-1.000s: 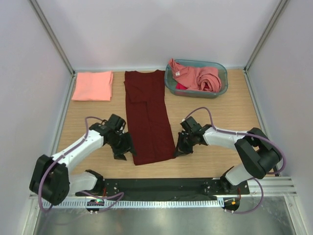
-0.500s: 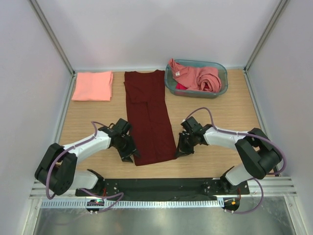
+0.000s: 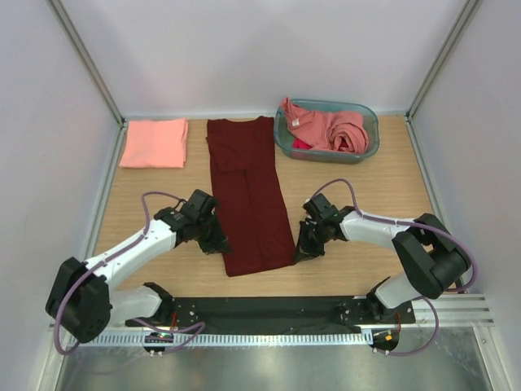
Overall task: Fold and stack the t-shirts
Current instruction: Fold the tshirt
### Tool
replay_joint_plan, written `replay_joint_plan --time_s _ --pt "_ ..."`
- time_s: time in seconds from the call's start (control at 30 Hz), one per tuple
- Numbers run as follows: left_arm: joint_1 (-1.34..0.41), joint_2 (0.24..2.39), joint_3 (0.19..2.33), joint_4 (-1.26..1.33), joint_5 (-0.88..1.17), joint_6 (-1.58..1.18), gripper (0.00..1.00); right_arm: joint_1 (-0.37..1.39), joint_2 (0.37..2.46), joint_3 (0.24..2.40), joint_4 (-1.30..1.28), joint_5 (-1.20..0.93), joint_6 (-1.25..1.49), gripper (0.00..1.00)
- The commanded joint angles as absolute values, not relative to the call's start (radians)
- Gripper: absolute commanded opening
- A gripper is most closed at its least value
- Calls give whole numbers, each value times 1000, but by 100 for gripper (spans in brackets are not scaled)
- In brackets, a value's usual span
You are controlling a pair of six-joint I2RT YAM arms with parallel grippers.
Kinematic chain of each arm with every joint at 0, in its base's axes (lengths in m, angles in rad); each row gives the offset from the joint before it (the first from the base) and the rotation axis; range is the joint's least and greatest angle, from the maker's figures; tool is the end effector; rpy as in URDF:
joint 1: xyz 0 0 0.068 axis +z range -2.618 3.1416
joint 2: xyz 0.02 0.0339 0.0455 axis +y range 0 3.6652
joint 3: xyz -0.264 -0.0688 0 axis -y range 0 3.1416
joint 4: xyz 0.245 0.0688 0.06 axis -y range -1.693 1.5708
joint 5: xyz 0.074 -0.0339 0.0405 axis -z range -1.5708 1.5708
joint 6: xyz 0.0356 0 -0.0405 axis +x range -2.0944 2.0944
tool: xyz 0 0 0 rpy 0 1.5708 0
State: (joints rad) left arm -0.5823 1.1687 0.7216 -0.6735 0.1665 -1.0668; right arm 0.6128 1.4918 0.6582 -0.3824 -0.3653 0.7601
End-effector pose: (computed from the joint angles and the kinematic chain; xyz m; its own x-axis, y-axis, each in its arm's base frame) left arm 0.1730 -0.1210 0.2064 -0.8908 -0.4474 -0.0795 -0.3675 0.8122 -0.4531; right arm 0.1935 0.1516 0.1351 -0.9960 0.0864 -0.0210 0.0656 0.8736 0.4821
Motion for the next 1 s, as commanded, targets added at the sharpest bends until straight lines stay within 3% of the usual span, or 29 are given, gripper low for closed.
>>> replay_joint_plan --time_s 0.0,0.6,0.8,0.97 --pt "-591 1247 719 -560 236 -1071 0 607 1491 673 -417 -353 738 1" --pt "-611 1344 583 -537 241 -1085 0 606 1493 686 -413 -348 750 1" --pt "-620 1217 687 -715 164 -1043 0 607 1497 686 -407 -347 752 1" --pt "-620 1149 646 -717 170 -1061 0 606 1502 684 -403 -347 758 1"
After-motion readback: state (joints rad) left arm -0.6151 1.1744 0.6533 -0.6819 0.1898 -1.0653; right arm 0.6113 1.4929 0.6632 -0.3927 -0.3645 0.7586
